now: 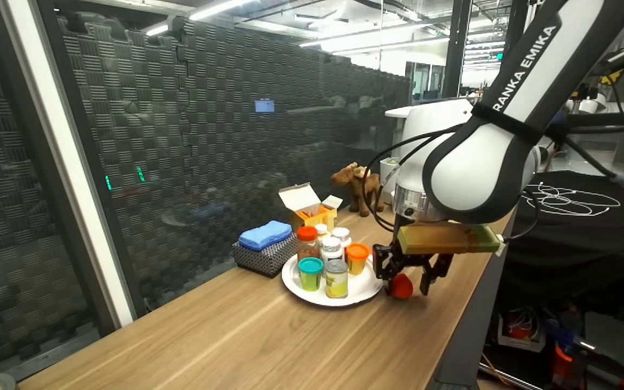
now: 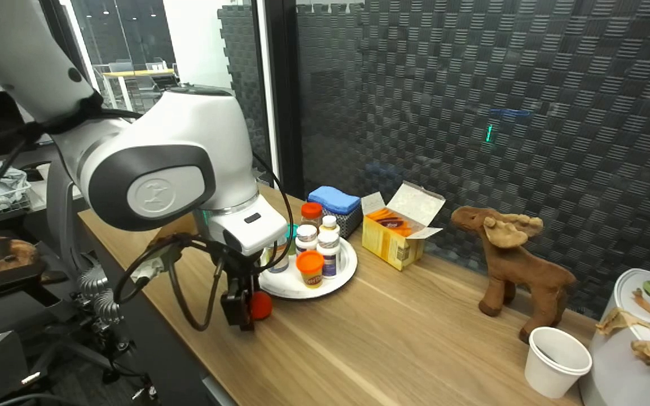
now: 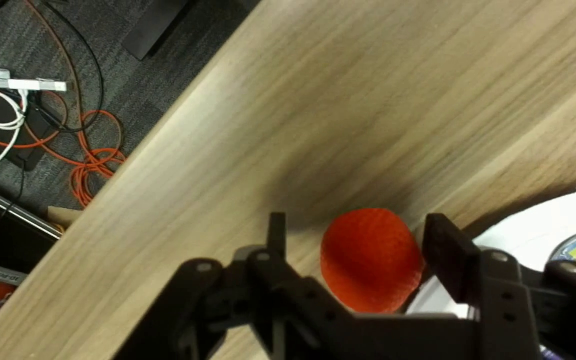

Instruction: Put the bottles on the tray

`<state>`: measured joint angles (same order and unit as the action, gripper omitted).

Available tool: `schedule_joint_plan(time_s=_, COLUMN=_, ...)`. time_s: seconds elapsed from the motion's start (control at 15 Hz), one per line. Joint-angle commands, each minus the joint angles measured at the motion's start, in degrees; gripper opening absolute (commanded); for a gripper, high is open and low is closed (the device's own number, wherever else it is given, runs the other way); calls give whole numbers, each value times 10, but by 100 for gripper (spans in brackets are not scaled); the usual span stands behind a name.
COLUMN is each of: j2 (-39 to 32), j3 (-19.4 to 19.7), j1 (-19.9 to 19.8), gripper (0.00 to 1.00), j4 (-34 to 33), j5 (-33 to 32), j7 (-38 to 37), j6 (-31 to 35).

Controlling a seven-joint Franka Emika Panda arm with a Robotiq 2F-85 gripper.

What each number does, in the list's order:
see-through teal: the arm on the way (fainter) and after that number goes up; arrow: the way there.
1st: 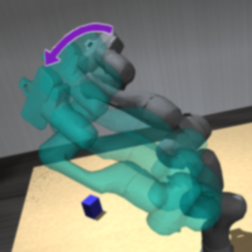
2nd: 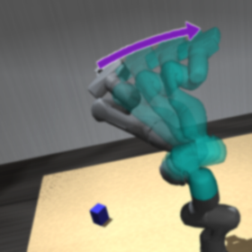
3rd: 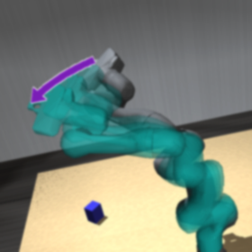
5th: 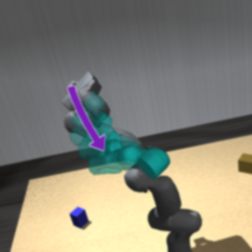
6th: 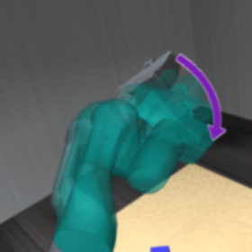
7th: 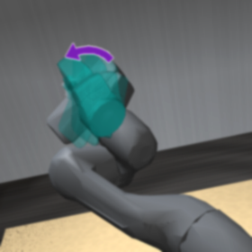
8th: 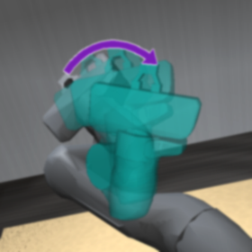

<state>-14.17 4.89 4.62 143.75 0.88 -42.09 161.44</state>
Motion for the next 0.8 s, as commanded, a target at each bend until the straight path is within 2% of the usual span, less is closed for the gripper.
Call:
schedule_joint_plan(time_s=0.0, j2=8, j3=1, j1=-2, gripper=42, j4=0, j5=19, j7=20, j6=15)
schedule_joint_plan(time_s=0.13, j2=18, j3=8, j1=3, gripper=27, j4=8, j5=10, j7=15, j6=22)
schedule_joint_plan(time_s=0.2, j2=22, j3=9, j1=4, gripper=23, j4=11, j5=8, j7=14, j6=25)
schedule_joint_plan(time_s=0.4, j2=44, j3=29, j1=21, gripper=23, j4=28, j5=-24, j7=-7, j6=43)
schedule_joint_plan(time_s=0.73, j2=67, j3=21, j1=33, gripper=23, j4=29, j5=-47, j7=-8, j6=66)
